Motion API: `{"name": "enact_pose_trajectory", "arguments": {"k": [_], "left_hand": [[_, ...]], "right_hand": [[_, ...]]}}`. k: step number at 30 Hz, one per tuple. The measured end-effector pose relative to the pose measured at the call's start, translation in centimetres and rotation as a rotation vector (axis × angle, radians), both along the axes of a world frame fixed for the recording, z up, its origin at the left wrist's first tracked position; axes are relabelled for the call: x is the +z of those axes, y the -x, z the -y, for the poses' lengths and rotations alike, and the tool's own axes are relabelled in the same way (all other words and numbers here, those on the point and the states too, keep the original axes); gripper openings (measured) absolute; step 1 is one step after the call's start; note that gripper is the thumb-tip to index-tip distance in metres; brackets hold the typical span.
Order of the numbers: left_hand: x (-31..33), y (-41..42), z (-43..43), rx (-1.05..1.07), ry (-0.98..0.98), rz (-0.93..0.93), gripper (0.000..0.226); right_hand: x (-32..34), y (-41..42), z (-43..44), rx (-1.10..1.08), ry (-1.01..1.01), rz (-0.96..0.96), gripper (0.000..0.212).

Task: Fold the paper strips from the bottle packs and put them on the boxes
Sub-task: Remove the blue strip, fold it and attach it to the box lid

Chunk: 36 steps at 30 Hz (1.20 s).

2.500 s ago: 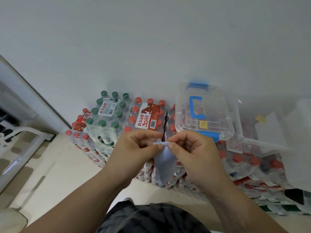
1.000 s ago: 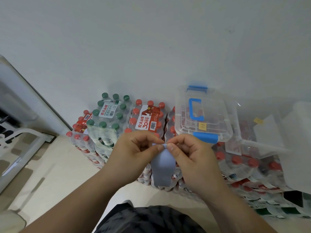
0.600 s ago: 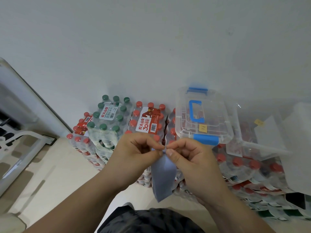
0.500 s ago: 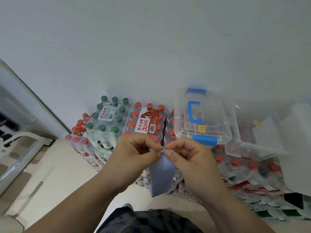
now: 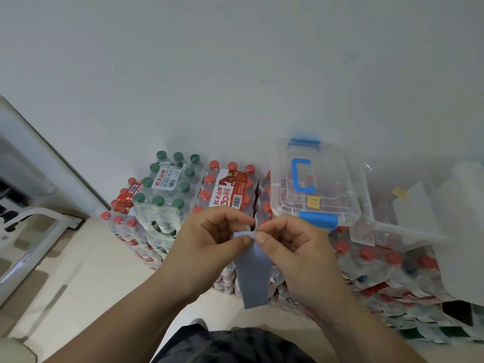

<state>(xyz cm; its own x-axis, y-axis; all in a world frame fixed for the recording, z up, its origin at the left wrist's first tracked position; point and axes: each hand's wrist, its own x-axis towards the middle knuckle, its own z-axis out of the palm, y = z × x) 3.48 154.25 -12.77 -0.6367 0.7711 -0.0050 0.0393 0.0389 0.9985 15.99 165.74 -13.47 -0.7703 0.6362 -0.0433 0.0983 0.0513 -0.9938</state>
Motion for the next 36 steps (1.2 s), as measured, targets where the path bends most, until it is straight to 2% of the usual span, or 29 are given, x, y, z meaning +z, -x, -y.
{"name": "enact_pose_trajectory", "arguments": {"k": [3, 6, 8, 11, 14, 22, 31, 36], "left_hand": [[0.0, -0.1, 0.2, -0.013, -0.032, -0.019, 0.037], [0.0, 0.0, 0.3, -0.019, -0.014, -0.058, 0.036], [-0.1, 0.1, 0.2, -0.012, 0.004, -0.021, 0.037], [-0.2, 0.0, 0.2, -0.021, 0.045, 0.066, 0.028], [-0.3, -0.1, 0.2, -0.026, 0.093, 0.074, 0.020], [-0.8, -0.4, 0.1, 0.075, 0.049, 0.031, 0.021], [-1.0, -0.6, 0.5, 0.028, 0.052, 0.043, 0.021], [-0.8, -0.9, 0.6, 0.030, 0.033, 0.052, 0.013]], "right_hand": [[-0.2, 0.0, -0.1, 0.003, -0.017, 0.012, 0.020], [-0.2, 0.0, -0.2, 0.017, -0.026, 0.027, 0.018], [-0.2, 0.1, -0.1, 0.026, -0.029, 0.015, 0.020], [-0.4, 0.0, 0.0, 0.024, -0.049, 0.002, 0.023], [-0.5, -0.1, -0.1, 0.035, -0.052, -0.002, 0.023], [-0.7, -0.1, 0.4, 0.032, 0.030, -0.033, 0.018], [-0.7, -0.2, 0.4, 0.025, -0.066, -0.052, 0.024], [-0.5, -0.2, 0.4, 0.043, -0.090, -0.057, 0.024]]}}
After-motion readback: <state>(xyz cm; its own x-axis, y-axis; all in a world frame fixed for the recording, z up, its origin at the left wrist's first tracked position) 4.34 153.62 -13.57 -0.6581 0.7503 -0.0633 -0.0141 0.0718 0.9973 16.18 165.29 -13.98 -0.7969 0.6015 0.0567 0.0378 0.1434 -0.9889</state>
